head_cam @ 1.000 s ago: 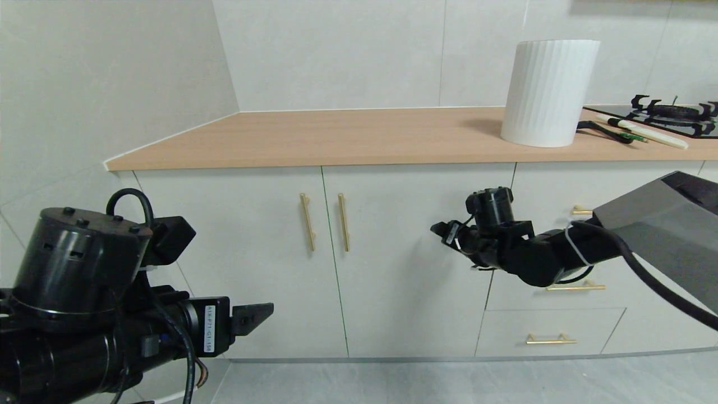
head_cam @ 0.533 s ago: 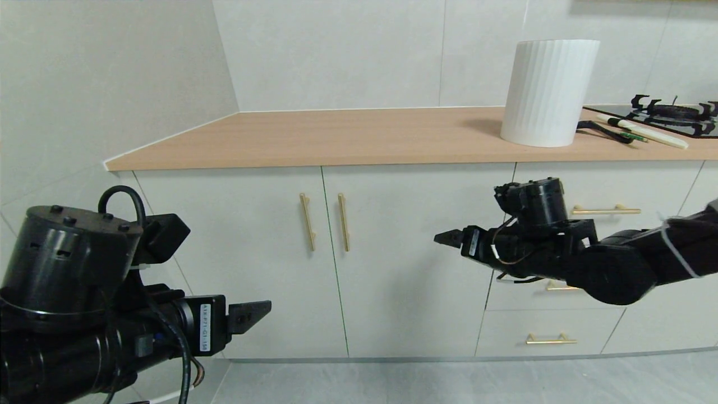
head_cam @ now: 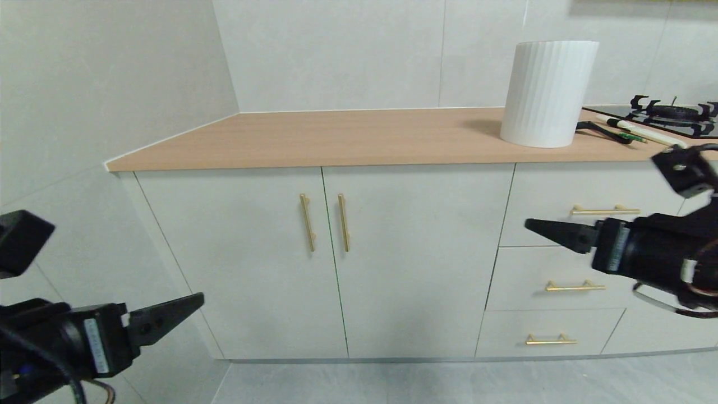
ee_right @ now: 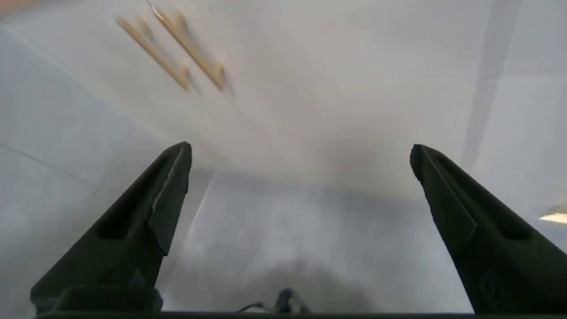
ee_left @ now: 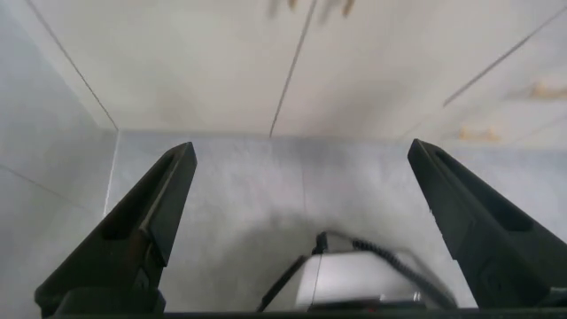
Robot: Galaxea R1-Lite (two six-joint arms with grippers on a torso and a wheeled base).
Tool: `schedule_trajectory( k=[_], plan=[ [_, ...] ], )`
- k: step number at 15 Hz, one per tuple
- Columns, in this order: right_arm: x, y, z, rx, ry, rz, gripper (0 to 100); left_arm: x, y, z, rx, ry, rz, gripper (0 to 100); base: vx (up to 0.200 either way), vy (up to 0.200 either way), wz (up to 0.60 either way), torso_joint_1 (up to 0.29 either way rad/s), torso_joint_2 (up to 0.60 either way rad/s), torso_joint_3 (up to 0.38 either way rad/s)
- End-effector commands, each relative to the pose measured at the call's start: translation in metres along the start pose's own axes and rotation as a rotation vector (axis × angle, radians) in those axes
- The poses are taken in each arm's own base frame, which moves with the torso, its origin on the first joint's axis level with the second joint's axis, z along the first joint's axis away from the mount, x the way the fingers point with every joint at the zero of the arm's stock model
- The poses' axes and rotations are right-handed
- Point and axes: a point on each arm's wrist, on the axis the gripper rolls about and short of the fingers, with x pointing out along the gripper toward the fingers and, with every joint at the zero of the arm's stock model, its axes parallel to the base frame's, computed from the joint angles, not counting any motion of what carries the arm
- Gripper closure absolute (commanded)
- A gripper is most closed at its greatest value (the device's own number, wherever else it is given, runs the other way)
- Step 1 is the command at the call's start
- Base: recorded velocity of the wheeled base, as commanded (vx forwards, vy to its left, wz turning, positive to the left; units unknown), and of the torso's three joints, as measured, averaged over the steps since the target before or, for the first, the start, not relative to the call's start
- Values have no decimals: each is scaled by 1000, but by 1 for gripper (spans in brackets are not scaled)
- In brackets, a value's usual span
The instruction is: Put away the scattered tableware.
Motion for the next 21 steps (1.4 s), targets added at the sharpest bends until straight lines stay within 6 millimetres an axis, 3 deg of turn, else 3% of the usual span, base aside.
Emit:
schedule_trajectory(
  k=[1,2,3,6,9,16,17,21],
  plan=[
    [-131,-10,-16,-91,-279,12,0,-56,29,-17,-12,-201,-14,0,0,0,0,0,0,0],
    [-163,-15,-25,-121,-295,-12,0,-75,38,-26,31,-282,-2,0,0,0,0,0,0,0],
    [-181,-18,-33,-143,-303,-76,0,-91,45,-34,60,-354,20,0,0,0,0,0,0,0],
    [-222,-21,-61,-228,-386,-189,0,-130,57,-59,116,-516,91,0,0,0,0,0,0,0],
    [-251,-20,-87,-339,-452,-379,0,-152,66,-89,197,-579,145,0,0,0,0,0,0,0],
    [-256,-18,-118,-362,-471,-642,0,-149,62,-103,175,-582,378,0,0,0,0,0,0,0],
    [-253,-21,-121,-331,-464,-665,0,-148,61,-115,175,-599,413,0,0,0,0,0,0,0],
    [-227,-39,-141,-291,-388,-676,0,-111,71,-144,178,-511,415,0,0,0,0,0,0,0]
  ],
)
